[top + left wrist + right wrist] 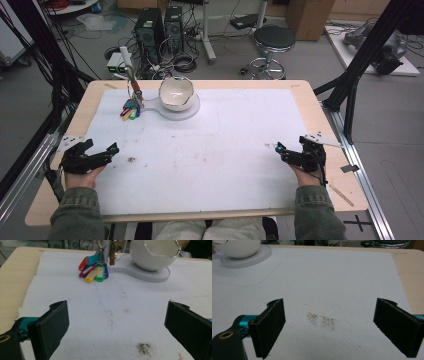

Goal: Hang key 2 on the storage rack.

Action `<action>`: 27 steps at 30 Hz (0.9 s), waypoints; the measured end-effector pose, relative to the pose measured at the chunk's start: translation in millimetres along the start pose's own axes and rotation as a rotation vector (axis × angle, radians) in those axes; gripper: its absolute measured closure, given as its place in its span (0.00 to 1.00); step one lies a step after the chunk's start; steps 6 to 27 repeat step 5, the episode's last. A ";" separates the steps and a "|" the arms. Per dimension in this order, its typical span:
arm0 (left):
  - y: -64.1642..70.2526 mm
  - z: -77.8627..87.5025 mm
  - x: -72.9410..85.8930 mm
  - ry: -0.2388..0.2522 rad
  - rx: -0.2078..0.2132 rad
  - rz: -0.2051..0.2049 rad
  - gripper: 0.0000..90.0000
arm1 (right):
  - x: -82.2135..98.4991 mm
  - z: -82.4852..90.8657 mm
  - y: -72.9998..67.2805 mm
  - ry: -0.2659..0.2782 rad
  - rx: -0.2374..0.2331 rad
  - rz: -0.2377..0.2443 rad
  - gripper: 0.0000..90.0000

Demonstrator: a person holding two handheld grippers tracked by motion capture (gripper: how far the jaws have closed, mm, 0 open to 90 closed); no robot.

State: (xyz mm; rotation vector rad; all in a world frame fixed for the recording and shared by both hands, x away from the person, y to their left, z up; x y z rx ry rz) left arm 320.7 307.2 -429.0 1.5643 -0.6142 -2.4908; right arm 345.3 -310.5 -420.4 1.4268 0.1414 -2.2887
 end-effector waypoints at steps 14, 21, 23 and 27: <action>-4.4 -2.0 -1.5 0.012 -0.010 0.016 0.07 | -0.7 -2.1 -2.0 -0.004 -0.001 0.024 0.11; -4.4 -2.0 -1.5 0.012 -0.010 0.016 0.07 | -0.7 -2.1 -2.0 -0.004 -0.001 0.024 0.11; -4.4 -2.0 -1.5 0.012 -0.010 0.016 0.07 | -0.7 -2.1 -2.0 -0.004 -0.001 0.024 0.11; -4.4 -2.0 -1.5 0.012 -0.010 0.016 0.07 | -0.7 -2.1 -2.0 -0.004 -0.001 0.024 0.11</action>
Point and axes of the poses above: each handheld gripper's, and its own axes: z roughly backward along the jaws, x roughly out of its underside, y roughly to its right, the point moved 3 cm from there along -z, roughly forward along the jaws, and after that the axes turned 14 degrees about z, right-handed, at the moved point
